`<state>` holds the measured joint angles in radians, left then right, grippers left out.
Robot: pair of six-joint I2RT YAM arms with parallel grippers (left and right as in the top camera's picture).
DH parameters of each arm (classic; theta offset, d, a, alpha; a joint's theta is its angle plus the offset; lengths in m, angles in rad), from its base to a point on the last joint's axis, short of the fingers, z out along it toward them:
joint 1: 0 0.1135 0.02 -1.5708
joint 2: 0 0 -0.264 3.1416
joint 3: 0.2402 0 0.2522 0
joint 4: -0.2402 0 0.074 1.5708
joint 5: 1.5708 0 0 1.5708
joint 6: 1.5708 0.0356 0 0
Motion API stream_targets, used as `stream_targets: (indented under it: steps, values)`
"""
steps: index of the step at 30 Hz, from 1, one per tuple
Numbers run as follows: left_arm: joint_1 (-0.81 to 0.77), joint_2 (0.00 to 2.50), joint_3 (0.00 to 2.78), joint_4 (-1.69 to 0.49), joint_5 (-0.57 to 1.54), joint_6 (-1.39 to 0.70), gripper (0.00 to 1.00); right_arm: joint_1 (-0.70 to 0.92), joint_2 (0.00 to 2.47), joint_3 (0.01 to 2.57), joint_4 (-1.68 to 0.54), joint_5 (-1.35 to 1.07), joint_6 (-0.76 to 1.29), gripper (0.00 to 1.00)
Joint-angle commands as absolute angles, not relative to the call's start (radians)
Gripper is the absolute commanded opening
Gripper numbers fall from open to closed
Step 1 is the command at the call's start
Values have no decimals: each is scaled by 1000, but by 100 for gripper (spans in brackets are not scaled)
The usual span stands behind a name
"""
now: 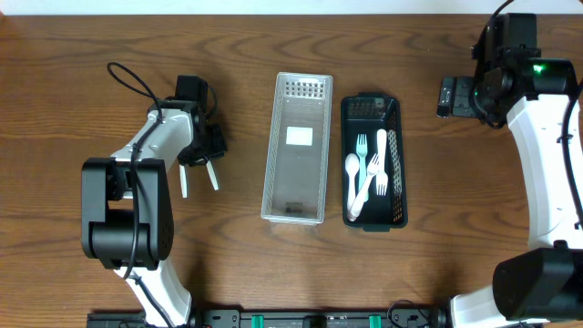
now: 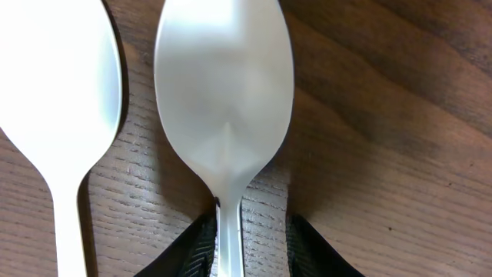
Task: Pack container
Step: 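Lower the left gripper onto a white spoon and grasp it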
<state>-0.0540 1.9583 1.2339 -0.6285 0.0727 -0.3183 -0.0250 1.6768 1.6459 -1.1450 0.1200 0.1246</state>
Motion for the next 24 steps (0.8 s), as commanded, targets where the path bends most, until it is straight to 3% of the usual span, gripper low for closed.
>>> stream_targets:
  steps: [1, 15, 19, 24]
  values:
    - [-50, 1996, 1221, -642, 86, -327, 32, -28, 1676, 1640, -1148, 116, 115, 96]
    - [-50, 1996, 1221, -644, 86, -327, 19, -28, 1676, 1640, -1148, 116, 115, 96]
    - [-50, 1996, 1221, -647, 86, -327, 6, -28, 1676, 1640, -1148, 116, 115, 96]
    - [-50, 1995, 1222, -646, 86, -327, 6, -28, 1676, 1640, -1142, 127, 115, 96]
